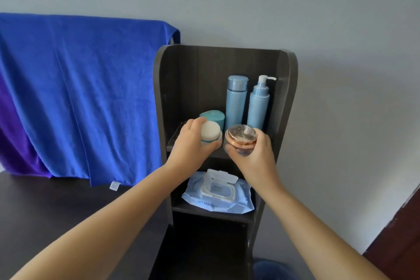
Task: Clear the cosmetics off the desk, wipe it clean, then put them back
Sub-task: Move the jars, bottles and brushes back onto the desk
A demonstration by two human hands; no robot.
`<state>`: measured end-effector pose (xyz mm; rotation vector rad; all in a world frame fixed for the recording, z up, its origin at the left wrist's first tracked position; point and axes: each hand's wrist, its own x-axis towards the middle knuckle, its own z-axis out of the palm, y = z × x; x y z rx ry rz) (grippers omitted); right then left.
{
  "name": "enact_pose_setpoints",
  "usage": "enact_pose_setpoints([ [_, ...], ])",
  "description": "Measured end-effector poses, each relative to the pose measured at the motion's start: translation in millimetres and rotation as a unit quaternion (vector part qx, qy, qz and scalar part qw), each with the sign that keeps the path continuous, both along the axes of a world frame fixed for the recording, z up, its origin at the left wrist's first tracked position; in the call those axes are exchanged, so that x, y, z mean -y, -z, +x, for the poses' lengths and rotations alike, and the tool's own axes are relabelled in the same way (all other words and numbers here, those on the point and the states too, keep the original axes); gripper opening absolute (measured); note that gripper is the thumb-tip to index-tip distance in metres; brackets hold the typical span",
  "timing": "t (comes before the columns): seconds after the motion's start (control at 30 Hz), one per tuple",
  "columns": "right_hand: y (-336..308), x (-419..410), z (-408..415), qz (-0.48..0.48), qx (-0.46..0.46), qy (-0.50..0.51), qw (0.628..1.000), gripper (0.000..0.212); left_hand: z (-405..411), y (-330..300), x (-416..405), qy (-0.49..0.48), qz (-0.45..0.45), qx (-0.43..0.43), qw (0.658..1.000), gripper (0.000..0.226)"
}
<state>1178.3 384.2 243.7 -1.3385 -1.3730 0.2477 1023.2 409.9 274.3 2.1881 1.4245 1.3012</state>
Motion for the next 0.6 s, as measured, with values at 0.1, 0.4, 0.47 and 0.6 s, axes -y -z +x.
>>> enact_pose_setpoints([
  [0.1, -4, 27, -18, 0.007, -0.005, -0.079, 0.997, 0.067, -37, 5, 40, 0.005, 0.011, 0.036, 0.999, 0.054],
  [0.4, 87, 32, -145, -0.132, -0.01, -0.252, 0.959, 0.057, -189, 102, 57, -0.116, -0.112, 0.057, 0.985, 0.043],
  [0.47, 123, 17, -174, -0.174, -0.031, -0.238, 0.955, 0.056, -212, 135, 37, -0.128, -0.154, 0.054, 0.978, 0.038],
  [0.6, 185, -24, -230, -0.249, -0.081, -0.174, 0.949, 0.047, -247, 200, -11, -0.119, -0.247, 0.035, 0.961, 0.042],
])
